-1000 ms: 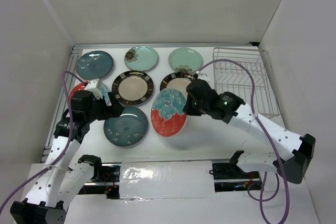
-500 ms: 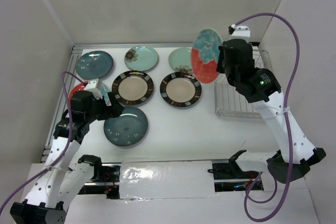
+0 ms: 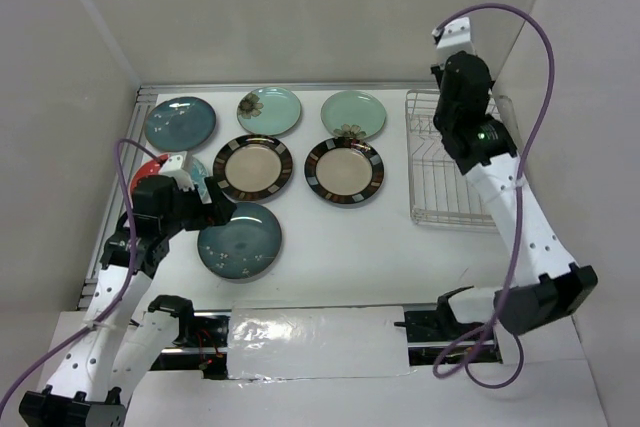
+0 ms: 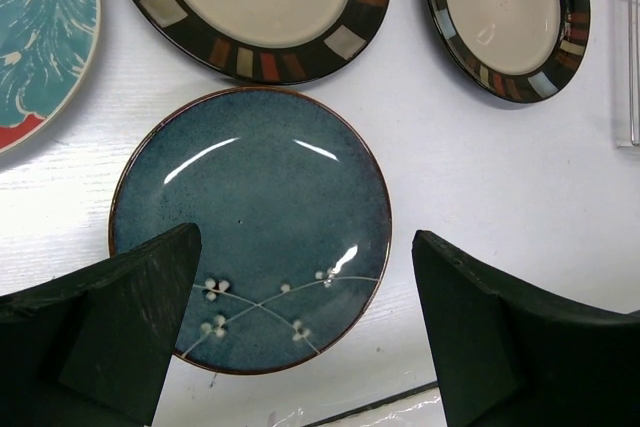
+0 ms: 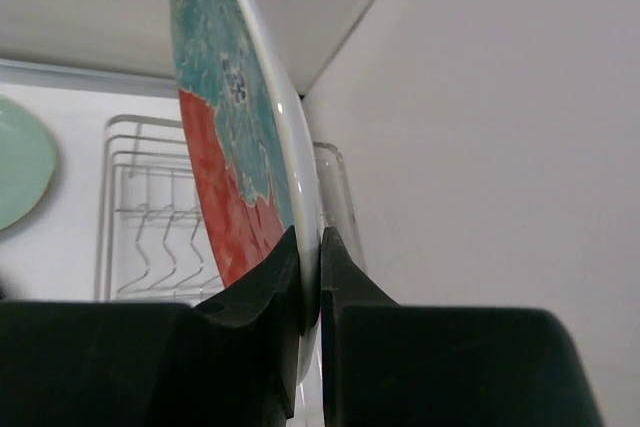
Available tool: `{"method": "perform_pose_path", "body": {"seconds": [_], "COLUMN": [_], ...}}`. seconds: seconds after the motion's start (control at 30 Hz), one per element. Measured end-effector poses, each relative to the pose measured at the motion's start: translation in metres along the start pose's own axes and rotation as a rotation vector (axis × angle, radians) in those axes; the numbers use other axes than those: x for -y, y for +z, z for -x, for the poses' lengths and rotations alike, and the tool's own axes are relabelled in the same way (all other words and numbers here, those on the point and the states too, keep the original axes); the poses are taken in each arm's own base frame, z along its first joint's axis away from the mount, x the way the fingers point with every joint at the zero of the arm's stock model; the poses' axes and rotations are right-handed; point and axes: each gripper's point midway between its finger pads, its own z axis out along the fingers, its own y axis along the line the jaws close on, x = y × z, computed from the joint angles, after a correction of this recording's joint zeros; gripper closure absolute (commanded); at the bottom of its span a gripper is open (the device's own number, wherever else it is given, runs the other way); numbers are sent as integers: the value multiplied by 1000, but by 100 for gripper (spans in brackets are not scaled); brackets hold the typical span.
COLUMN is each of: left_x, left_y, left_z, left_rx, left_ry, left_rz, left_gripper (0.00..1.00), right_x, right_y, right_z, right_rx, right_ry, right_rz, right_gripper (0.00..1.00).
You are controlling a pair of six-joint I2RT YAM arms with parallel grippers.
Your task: Load the plates into the dish rack
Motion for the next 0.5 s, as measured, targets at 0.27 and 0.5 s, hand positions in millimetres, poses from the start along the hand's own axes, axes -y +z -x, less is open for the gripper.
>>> {"method": "perform_pose_path", "body": {"seconds": [0.27, 0.5], "left_x": [-1, 1], "left_y": [7, 9], "left_z": [-7, -10], "left_rx": [-43, -64], "left_ry": [0, 14], "left_rz": [-4, -16], "left_gripper": [0, 0], "right_x": [45, 74], "right_y": [91, 112], "right_z": [-77, -137], "right_rx": [-171, -240], "right_ry": [104, 155], "right_rz": [-35, -24], "right_gripper": [100, 100]}}
